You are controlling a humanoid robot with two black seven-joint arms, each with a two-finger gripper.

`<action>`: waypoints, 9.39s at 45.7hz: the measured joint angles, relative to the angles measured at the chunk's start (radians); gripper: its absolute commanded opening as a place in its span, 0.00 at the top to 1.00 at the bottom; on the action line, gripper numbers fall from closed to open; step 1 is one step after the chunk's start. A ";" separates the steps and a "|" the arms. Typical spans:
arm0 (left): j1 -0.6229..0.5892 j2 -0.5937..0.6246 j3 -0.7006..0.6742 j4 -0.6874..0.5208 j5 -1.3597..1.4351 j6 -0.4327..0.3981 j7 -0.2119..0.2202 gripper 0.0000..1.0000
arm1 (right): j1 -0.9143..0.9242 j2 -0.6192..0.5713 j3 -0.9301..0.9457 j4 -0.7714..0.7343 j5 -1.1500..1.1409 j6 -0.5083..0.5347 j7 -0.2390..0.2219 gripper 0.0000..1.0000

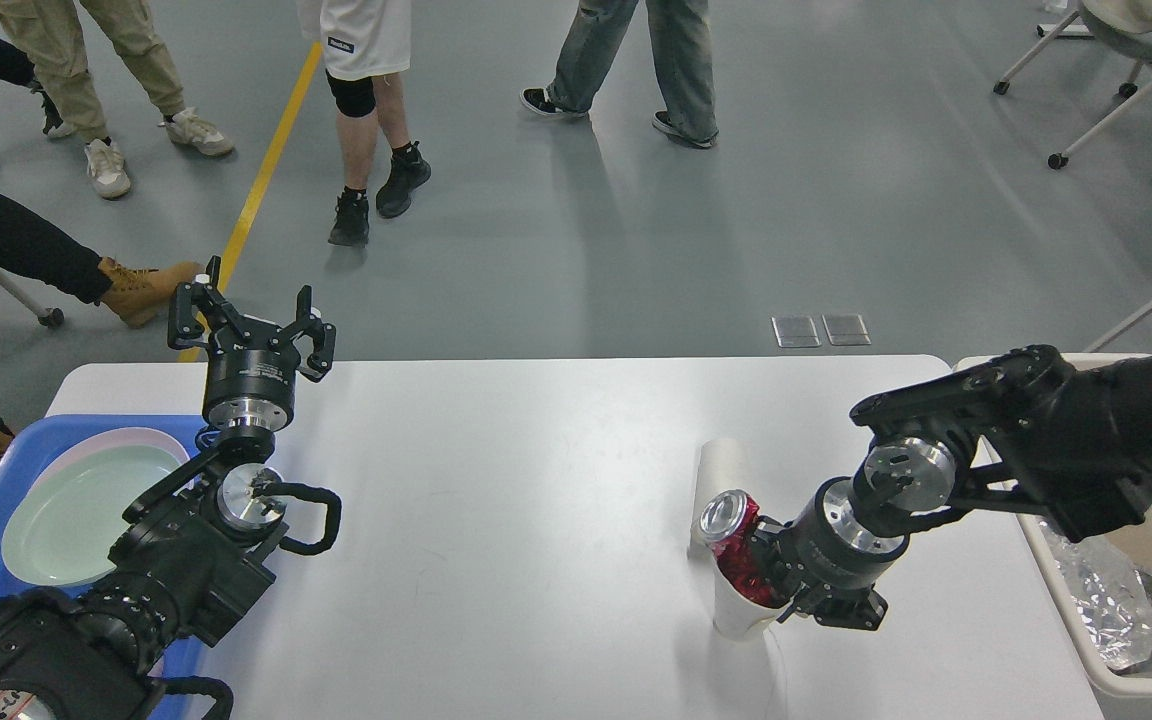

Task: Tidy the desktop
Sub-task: 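Lift the red can with its cup and carry it over the bin, then lower the red can into the white bin and release it, then raise the right gripper up out of the bin, then move the right gripper down onto the white paper cup, then close the right gripper on the white paper cup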

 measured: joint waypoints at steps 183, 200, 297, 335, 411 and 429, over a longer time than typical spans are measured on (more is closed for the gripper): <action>0.000 0.000 0.000 0.000 0.000 0.000 0.000 0.04 | -0.597 -0.046 -0.222 -0.849 -0.578 -0.102 -0.203 0.00; 0.000 0.000 0.000 0.000 0.000 0.000 0.000 0.04 | -0.470 -0.179 -0.091 -0.687 -0.567 -0.063 -0.205 0.00; 0.000 0.000 0.000 0.000 0.000 0.001 0.000 0.04 | 0.944 -0.079 -0.225 0.127 -0.252 0.733 -0.201 0.01; 0.000 0.000 0.000 0.000 0.000 0.001 0.000 0.04 | 0.325 -0.017 0.130 0.048 -0.523 0.207 -0.196 0.00; 0.000 0.000 0.000 0.000 0.000 0.000 0.000 0.04 | -0.264 0.393 0.260 -0.585 -0.862 0.132 -0.195 0.00; 0.000 0.000 0.000 0.000 0.000 0.000 0.000 0.04 | -0.314 0.414 0.259 -0.601 -0.863 0.097 -0.194 0.00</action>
